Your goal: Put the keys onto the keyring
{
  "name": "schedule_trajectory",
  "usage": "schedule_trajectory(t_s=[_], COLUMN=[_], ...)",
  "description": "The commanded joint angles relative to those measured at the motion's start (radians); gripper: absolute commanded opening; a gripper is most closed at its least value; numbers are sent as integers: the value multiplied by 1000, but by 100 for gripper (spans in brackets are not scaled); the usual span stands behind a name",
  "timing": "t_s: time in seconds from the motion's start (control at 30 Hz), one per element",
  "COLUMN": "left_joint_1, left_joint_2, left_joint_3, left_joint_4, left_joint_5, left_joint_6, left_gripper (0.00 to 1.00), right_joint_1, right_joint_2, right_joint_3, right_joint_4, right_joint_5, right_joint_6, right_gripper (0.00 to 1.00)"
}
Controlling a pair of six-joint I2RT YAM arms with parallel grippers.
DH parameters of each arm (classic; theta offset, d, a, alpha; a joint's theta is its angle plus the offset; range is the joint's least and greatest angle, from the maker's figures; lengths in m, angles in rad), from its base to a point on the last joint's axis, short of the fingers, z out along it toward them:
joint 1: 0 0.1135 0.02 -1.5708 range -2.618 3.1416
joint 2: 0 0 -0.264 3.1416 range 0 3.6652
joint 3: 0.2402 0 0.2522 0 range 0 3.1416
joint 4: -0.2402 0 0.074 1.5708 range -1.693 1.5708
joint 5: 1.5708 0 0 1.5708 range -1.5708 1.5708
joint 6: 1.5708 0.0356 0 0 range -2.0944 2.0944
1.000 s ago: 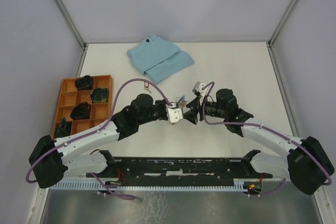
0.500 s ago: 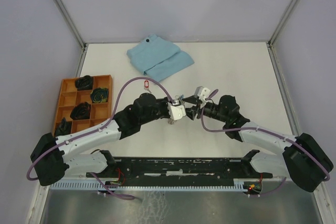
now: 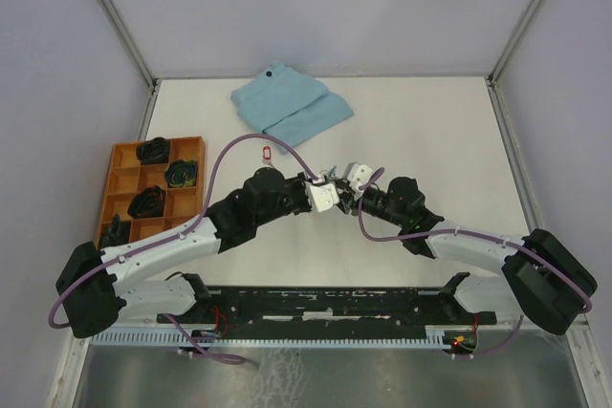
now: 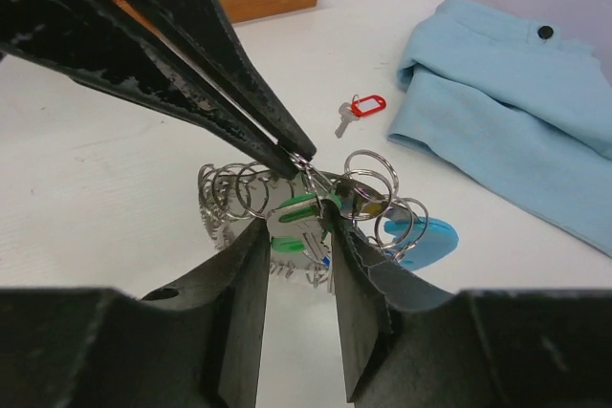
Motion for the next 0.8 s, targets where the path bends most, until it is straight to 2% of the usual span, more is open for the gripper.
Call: schedule_trajectory(t_s=[0.0,0.33,0.47,0.53,0.67,0.77], left_joint_1=[-7,-8,-7,-8,-8,-7], left_joint_2=[-10,12,26,28,25,25], left_joint_3=[64,86,96,99,100,100], left_joint_4=[61,28,16,14,20,22], left_joint_5=[-11,-61,-91,-92,-56,-48], left_joint_6=[-56,-90,-111,-122,-139,-142], left_gripper=[3,3,3,3,3,3], right_joint_1=[4,4,4,3,4,4], right_joint_2=[5,-34,-69,-80,-69,-60], right_joint_3=[26,27,26,28,34,35], right_joint_4=[85,52,15,-15,-3,14], right_joint_5=[48,62,78,81,77,80], right_joint_6=[-16,-33,-43,-50,-38,-20], right_gripper=[38,17,14,16,34,41])
